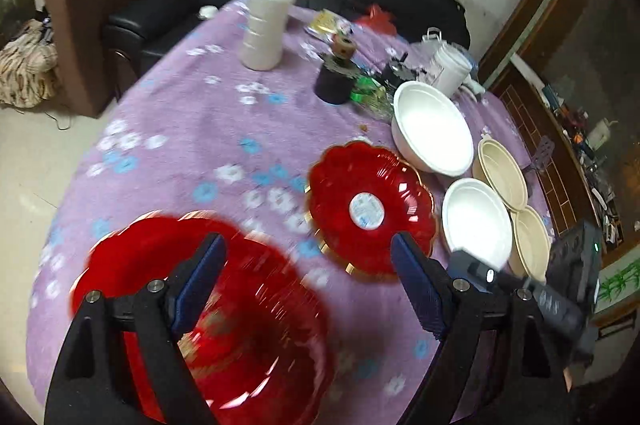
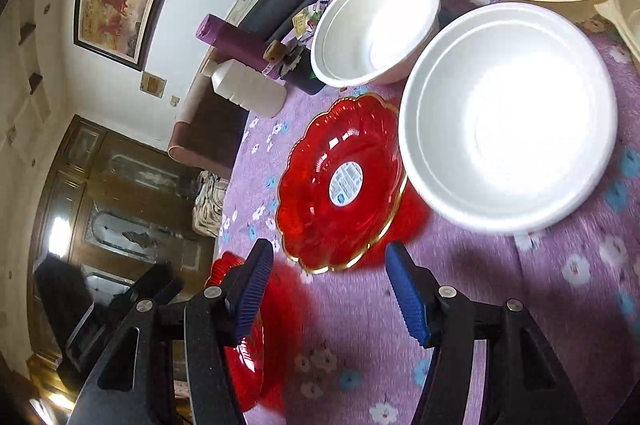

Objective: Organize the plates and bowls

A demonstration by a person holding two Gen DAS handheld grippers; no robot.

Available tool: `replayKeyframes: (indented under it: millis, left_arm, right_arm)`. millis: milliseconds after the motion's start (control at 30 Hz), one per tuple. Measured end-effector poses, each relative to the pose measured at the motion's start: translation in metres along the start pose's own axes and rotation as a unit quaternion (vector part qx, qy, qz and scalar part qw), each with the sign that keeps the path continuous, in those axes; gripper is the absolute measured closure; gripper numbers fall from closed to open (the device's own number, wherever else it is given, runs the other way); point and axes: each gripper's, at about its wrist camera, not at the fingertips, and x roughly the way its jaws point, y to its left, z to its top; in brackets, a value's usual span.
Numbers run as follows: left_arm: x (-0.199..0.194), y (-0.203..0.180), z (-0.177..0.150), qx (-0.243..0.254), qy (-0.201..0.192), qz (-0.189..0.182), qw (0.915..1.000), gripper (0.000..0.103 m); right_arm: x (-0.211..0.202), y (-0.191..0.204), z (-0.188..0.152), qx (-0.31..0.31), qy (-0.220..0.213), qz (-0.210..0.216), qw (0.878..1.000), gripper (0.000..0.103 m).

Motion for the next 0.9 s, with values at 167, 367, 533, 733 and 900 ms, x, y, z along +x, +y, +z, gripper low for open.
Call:
replayKeyframes:
  millis: [167, 367, 533, 733, 900]
  left_arm:
    - [0.048, -0.004, 0.029, -0.034, 0.052, -0.010, 0.9980, 0.018]
    - [0.083, -0.006, 0.035, -0.044, 0.100, -0.022, 0.9938, 0.018]
    - [0.101, -0.009, 0.035, -0.035, 0.125, -0.026, 0.9913, 0.037]
    - [0.118, -0.008, 0.034, -0.036, 0.155, -0.027, 0.9869, 0.050]
    - [0.127, -0.005, 0.029, -0.032, 0.170, -0.012, 0.9848, 0.070]
  right_arm:
    - [0.011, -0.008, 0.012, 0.021, 0.004, 0.008, 1.000, 0.042]
    - [0.023, -0.020, 0.020, 0.039, 0.019, 0.009, 0.999, 0.043]
    - [0.031, -0.023, 0.022, 0.039, 0.024, 0.014, 0.999, 0.043]
    - [0.039, -0.027, 0.025, 0.043, 0.029, -0.004, 0.999, 0.056]
    - [0.048, -0.034, 0.025, 0.053, 0.041, -0.027, 0.997, 0.086]
